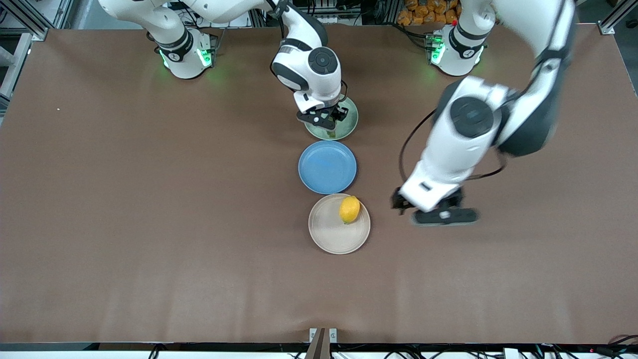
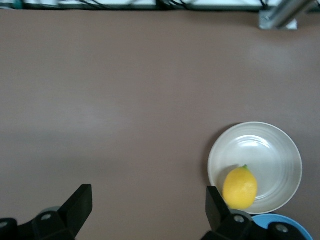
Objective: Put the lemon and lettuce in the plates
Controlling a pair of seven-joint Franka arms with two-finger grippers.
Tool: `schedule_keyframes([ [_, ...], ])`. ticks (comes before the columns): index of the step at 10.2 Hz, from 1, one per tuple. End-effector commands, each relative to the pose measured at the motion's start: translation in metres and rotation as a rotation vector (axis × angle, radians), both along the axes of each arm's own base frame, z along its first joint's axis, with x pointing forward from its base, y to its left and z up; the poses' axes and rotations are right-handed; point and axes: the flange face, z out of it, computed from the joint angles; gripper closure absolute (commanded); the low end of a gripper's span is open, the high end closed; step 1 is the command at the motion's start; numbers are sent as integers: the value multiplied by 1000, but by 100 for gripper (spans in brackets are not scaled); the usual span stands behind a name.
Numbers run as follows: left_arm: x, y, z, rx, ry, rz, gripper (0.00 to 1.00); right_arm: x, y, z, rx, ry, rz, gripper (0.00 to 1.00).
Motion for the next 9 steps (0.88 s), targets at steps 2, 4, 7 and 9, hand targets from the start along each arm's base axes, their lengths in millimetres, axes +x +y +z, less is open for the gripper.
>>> schedule_keyframes([
  [2, -25, 94, 86, 68, 23, -25, 0, 43, -50, 47, -65, 4, 59, 0],
  [4, -42, 121, 117, 50, 40, -28, 0, 94, -97, 58, -50, 19, 82, 0],
  [7, -60, 189, 155, -94, 73, 43, 0, 174, -185, 73, -34, 39, 91, 0],
  [9, -74, 206, 169, -102, 93, 72, 0, 225, -252, 93, -11, 39, 98, 0],
])
